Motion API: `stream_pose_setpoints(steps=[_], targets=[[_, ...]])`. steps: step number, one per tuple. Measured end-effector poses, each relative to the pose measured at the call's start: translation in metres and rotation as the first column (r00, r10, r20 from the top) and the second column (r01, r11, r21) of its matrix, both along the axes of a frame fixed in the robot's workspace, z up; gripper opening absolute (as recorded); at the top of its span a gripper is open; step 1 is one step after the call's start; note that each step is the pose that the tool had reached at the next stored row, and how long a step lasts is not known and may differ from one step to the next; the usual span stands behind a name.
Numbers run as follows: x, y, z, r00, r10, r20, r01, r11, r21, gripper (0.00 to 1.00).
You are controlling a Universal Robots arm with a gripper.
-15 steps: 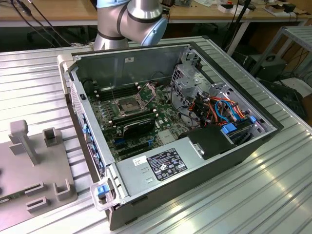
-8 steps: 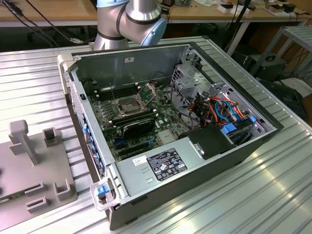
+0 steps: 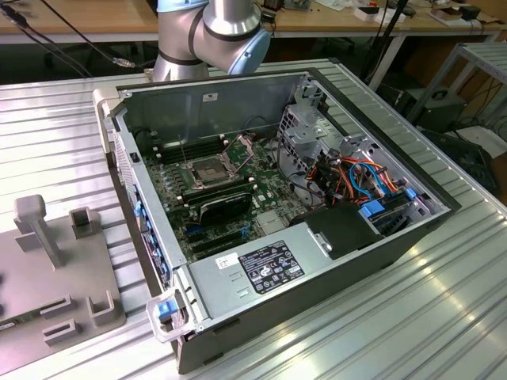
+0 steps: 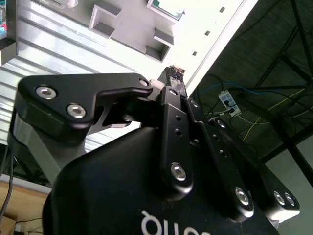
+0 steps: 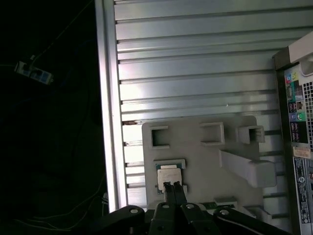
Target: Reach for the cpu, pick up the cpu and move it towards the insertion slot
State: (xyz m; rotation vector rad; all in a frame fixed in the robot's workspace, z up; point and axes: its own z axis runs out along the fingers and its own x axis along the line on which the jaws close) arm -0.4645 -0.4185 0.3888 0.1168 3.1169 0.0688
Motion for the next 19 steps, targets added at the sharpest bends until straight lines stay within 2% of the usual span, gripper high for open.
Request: stream_pose_setpoints(steps=[11,12,13,14,16,19], targets=[[-0.0006,0.0,0.0,1.0,0.0,0.0,0.0,1.0,0.0,0.11],[-0.0007,0.0,-0.0001,1.0,0.0,0.0,0.0,1.0,0.0,0.24],[-0.0008,0.0,0.0,1.0,0.0,0.0,0.0,1.0,0.0,0.29],[-0.0009,0.0,0.0,1.0,0.0,0.0,0.0,1.0,0.0,0.42],[-0.001,0.0,-0.0001,1.0,0.0,0.0,0.0,1.0,0.0,0.54],[-0.0011,0.0,-0.0001,1.0,0.0,0.0001,0.0,1.0,0.0,0.54]])
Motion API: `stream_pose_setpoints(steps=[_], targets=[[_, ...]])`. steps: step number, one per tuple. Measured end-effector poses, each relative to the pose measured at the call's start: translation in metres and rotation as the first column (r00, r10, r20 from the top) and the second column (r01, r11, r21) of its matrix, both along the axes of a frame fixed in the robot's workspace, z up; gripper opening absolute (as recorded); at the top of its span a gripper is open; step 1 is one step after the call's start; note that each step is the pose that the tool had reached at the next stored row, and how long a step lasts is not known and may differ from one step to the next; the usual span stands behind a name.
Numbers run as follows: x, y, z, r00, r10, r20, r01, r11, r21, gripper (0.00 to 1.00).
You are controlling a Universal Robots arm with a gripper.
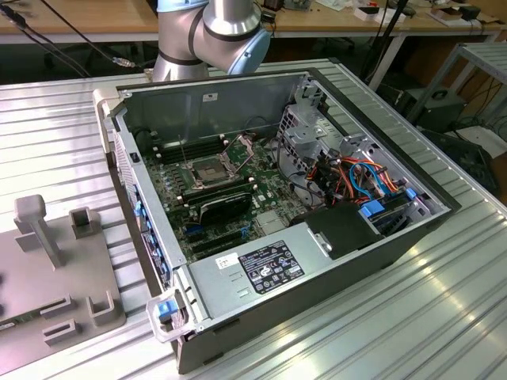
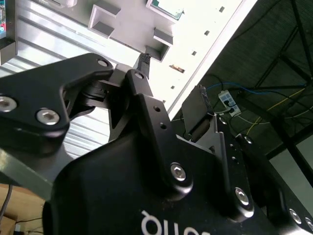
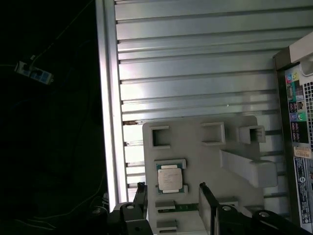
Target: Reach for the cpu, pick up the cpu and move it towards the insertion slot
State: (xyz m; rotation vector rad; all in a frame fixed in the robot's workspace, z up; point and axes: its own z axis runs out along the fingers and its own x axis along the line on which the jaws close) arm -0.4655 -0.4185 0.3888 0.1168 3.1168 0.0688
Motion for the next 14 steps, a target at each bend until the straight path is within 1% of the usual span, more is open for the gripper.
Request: stream_pose_setpoints(steps=[2,3,4,7,9,10,12,13,14], targets=[[0.0,0.0,-0.0003,1.0,0.002,-0.0001,-0.002,1.0,-0.0001,0.54],[0.0,0.0,-0.002,1.0,0.009,-0.0005,-0.009,1.0,-0.0015,0.54],[-0.0001,0.0,-0.0054,0.9998,0.021,-0.0011,-0.021,0.9998,-0.0024,0.54],[0.0,0.0,-0.0081,0.9998,0.021,-0.0012,-0.021,0.9997,-0.009,0.54],[0.0,-0.0001,-0.0091,0.9998,0.021,-0.0012,-0.021,0.9997,-0.0097,0.54],[0.0003,0.0,-0.011,0.9998,0.021,-0.0014,-0.021,0.9997,-0.0107,0.56],[0.0006,-0.0005,-0.0148,0.9998,0.021,-0.0022,-0.021,0.9997,-0.0107,0.56],[0.0008,-0.0012,-0.0171,0.9998,0.021,-0.0031,-0.022,0.9997,-0.0108,0.62],[0.0008,-0.002,-0.0194,0.9998,0.021,-0.0036,-0.021,0.9997,-0.0108,0.62]])
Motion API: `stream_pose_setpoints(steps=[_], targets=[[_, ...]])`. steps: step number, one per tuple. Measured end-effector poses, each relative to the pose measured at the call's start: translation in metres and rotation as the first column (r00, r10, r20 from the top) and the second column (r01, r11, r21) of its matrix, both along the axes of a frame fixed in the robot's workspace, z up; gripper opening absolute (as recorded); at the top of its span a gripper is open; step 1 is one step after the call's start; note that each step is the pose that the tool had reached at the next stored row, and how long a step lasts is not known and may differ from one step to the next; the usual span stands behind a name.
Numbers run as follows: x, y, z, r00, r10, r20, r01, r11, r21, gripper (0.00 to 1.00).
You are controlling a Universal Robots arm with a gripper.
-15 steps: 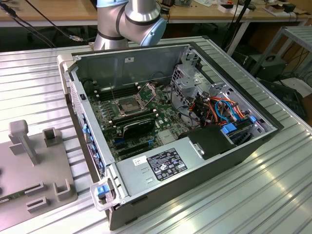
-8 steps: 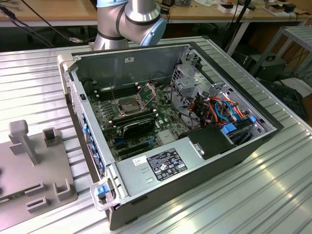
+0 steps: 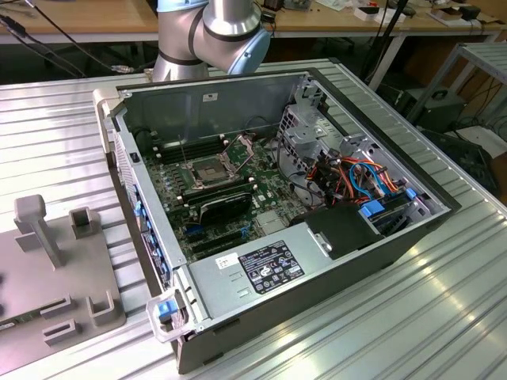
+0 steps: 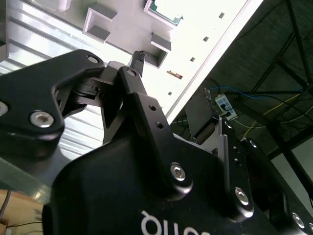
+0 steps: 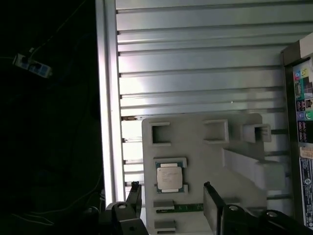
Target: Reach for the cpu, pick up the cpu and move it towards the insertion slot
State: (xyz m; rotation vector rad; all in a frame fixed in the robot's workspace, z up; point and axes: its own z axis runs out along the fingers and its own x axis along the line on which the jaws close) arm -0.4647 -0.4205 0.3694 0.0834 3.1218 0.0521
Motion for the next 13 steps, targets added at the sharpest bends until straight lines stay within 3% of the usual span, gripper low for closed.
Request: stream_pose_setpoints(steps=[13], targets=[[0.0006,-0.0052,-0.0254,1.0,0.0,-0.0005,0.0,1.0,0.0001,0.62]])
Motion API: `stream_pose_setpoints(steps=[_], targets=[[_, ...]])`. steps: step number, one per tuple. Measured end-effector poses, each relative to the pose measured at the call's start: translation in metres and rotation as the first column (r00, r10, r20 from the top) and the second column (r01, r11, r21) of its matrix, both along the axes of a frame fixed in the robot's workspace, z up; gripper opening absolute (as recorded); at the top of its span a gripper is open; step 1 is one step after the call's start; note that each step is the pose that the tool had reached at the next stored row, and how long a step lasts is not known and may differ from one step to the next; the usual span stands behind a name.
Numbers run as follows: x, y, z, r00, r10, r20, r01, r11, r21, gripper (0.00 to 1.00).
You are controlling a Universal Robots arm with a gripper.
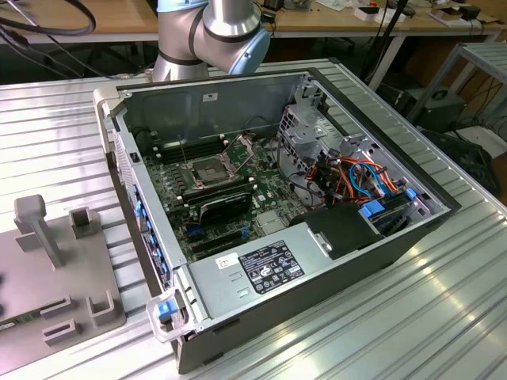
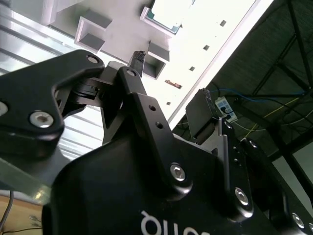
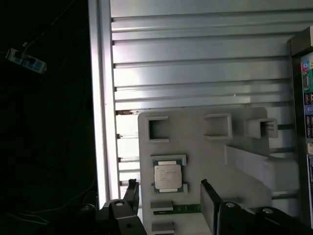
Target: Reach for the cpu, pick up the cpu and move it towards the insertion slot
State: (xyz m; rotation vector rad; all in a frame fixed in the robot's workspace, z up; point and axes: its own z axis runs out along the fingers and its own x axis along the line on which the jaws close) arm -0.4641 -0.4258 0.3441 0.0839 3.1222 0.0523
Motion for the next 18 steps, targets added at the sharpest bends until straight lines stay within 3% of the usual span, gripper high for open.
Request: stream_pose_setpoints(steps=[5,10,18], targets=[[0.0013,-0.0027,-0.0112,1.0,0.0,-0.0001,0.0,1.0,0.0,0.62],[0.0069,-0.0031,-0.0217,1.0,0.0,-0.0003,0.0,1.0,0.0,0.62],[0.0078,-0.0034,-0.0377,1.0,0.0,-0.0003,0.0,1.0,-0.0006,0.62]])
